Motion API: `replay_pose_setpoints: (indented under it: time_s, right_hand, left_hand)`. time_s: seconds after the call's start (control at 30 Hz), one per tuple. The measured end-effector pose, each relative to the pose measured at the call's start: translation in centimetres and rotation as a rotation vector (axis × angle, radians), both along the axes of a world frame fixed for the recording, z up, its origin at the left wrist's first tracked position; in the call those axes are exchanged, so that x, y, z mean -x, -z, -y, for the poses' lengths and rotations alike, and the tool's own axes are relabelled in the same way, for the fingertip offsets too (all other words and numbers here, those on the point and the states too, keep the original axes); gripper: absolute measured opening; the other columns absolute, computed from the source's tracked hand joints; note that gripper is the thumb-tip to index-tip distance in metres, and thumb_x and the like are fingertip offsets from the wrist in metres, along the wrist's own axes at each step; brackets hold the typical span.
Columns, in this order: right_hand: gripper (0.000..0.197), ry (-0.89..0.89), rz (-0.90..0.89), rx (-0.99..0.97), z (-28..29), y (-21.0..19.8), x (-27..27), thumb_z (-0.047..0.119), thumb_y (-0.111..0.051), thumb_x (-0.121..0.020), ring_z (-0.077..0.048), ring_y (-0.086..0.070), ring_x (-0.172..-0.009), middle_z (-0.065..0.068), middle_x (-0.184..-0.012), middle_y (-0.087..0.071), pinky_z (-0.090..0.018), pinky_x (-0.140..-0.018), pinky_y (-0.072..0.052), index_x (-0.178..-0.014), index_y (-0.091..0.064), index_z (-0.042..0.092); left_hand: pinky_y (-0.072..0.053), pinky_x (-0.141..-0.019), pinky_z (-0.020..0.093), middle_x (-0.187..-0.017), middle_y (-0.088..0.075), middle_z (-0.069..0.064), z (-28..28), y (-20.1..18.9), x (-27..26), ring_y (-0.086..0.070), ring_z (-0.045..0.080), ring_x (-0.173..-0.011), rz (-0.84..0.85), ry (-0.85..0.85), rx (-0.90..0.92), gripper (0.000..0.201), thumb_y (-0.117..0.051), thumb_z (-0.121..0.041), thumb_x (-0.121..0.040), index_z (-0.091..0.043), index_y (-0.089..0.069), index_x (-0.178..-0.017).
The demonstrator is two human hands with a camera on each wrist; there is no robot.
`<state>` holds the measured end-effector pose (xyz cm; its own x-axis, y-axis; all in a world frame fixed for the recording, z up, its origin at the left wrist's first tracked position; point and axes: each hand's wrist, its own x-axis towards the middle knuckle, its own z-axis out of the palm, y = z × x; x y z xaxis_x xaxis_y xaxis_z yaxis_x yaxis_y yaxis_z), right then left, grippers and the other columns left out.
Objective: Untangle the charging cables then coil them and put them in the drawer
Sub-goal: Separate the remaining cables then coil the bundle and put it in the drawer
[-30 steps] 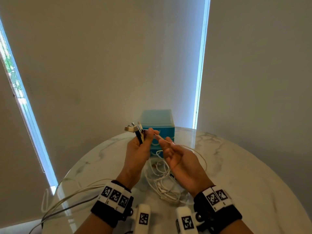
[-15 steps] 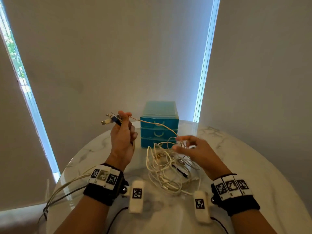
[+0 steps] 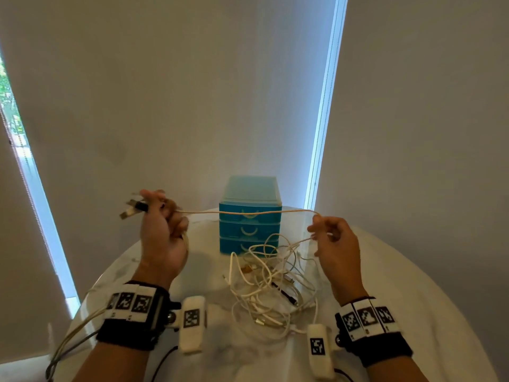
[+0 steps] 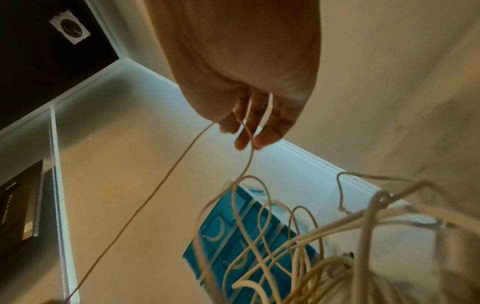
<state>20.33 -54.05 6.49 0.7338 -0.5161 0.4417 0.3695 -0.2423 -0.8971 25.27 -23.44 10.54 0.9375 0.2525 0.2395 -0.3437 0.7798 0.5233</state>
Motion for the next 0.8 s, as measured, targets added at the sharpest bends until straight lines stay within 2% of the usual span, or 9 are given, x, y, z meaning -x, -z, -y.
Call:
replay_pose_setpoints:
  time_s: [0.1, 0.23, 0.4, 0.5, 0.57, 0.67, 0.73, 0.77, 0.8]
  right_hand:
    - [0.033, -0.178, -0.157, -0.068, -0.4, 0.1, 0.3, 0.044, -0.072, -0.1, -0.023, -0.079, -0.095, 0.001, -0.092, -0.082, -0.029, -0.069, -0.063, -0.105, -0.074, 0.012]
    - [0.017, -0.363, -0.05, -0.258, -2.1, -2.6, 0.3, 0.016, -0.078, -0.098, -0.028, -0.08, -0.101, -0.016, -0.103, -0.082, -0.032, -0.089, -0.065, -0.109, -0.076, 0.003]
    - [0.029, -0.375, 0.036, -0.067, -4.2, -8.0, -0.2, 0.019, -0.087, -0.09, -0.016, -0.077, -0.111, 0.001, -0.11, -0.082, -0.038, -0.102, -0.06, -0.116, -0.076, 0.019]
    - [0.03, -0.396, 0.097, -0.035, -5.2, -11.1, 0.0, 0.03, -0.089, -0.086, -0.02, -0.075, -0.117, 0.003, -0.115, -0.08, -0.045, -0.103, -0.061, -0.112, -0.077, 0.02]
    - [0.031, -0.446, 0.125, -0.016, -5.8, -12.6, 0.4, 0.031, -0.087, -0.087, -0.024, -0.076, -0.115, 0.0, -0.116, -0.08, -0.046, -0.099, -0.063, -0.113, -0.077, 0.018]
    - [0.025, -0.474, 0.164, -0.006, -6.0, -13.6, 1.2, 0.02, -0.081, -0.095, -0.021, -0.079, -0.109, -0.001, -0.114, -0.081, -0.037, -0.092, -0.066, -0.118, -0.073, 0.013]
    - [0.027, -0.486, 0.128, -0.042, -5.7, -12.7, 1.4, 0.019, -0.079, -0.097, -0.021, -0.078, -0.112, -0.001, -0.118, -0.079, -0.035, -0.093, -0.065, -0.122, -0.071, 0.014]
    - [0.03, -0.507, 0.05, -0.076, -5.8, -11.7, 1.4, 0.021, -0.079, -0.097, -0.023, -0.077, -0.112, -0.002, -0.119, -0.078, -0.034, -0.091, -0.065, -0.125, -0.069, 0.015]
    - [0.03, -0.543, -0.074, -0.095, -6.1, -10.3, 1.5, 0.021, -0.077, -0.098, -0.024, -0.077, -0.11, -0.005, -0.12, -0.078, -0.033, -0.089, -0.065, -0.126, -0.067, 0.015]
  left_hand:
    - [-0.021, -0.046, 0.022, -0.063, -0.036, -0.011, -1.8, -0.1, -0.2, -0.022, 0.007, -0.05, -0.016, -0.111, 0.047, 0.037, -0.052, -0.062, -0.105, -0.029, -0.057, -0.09]
    - [-0.028, -0.045, 0.021, -0.063, -0.042, -0.011, -0.3, -0.9, 0.4, -0.032, 0.005, -0.051, -0.063, -0.167, -0.266, 0.044, -0.07, -0.071, -0.087, -0.028, -0.061, -0.091]
    - [-0.038, -0.049, 0.018, -0.065, -0.064, -0.014, 3.5, -3.4, 2.3, -0.049, 0.001, -0.047, 0.023, -0.059, -0.949, 0.042, -0.081, -0.057, -0.085, -0.022, -0.077, -0.108]
    - [-0.057, -0.071, 0.013, -0.095, -0.081, -0.014, 5.4, -4.0, 3.2, -0.074, -0.006, -0.077, 0.076, 0.056, -1.155, 0.032, -0.085, -0.052, -0.085, -0.029, -0.081, -0.107]
    - [-0.06, -0.083, 0.021, -0.103, -0.081, -0.015, 6.4, -4.0, 3.4, -0.076, -0.002, -0.091, 0.076, 0.069, -1.218, 0.033, -0.084, -0.057, -0.084, -0.033, -0.081, -0.107]
    - [-0.058, -0.075, 0.026, -0.09, -0.08, -0.009, 6.7, -4.4, 3.2, -0.077, 0.005, -0.085, 0.078, -0.048, -1.195, 0.027, -0.081, -0.057, -0.087, -0.031, -0.082, -0.095]
    - [-0.062, -0.077, 0.04, -0.088, -0.079, 0.005, 6.2, -4.9, 2.8, -0.076, 0.023, -0.083, 0.105, -0.117, -1.125, 0.03, -0.078, -0.061, -0.089, -0.031, -0.083, -0.093]
    - [-0.062, -0.076, 0.041, -0.088, -0.079, 0.006, 5.9, -5.3, 2.8, -0.074, 0.024, -0.079, 0.121, -0.137, -1.082, 0.032, -0.076, -0.063, -0.09, -0.032, -0.084, -0.094]
    - [-0.057, -0.071, 0.029, -0.083, -0.078, -0.002, 5.6, -5.9, 3.0, -0.071, 0.013, -0.072, 0.133, -0.154, -1.041, 0.034, -0.073, -0.062, -0.093, -0.03, -0.085, -0.096]
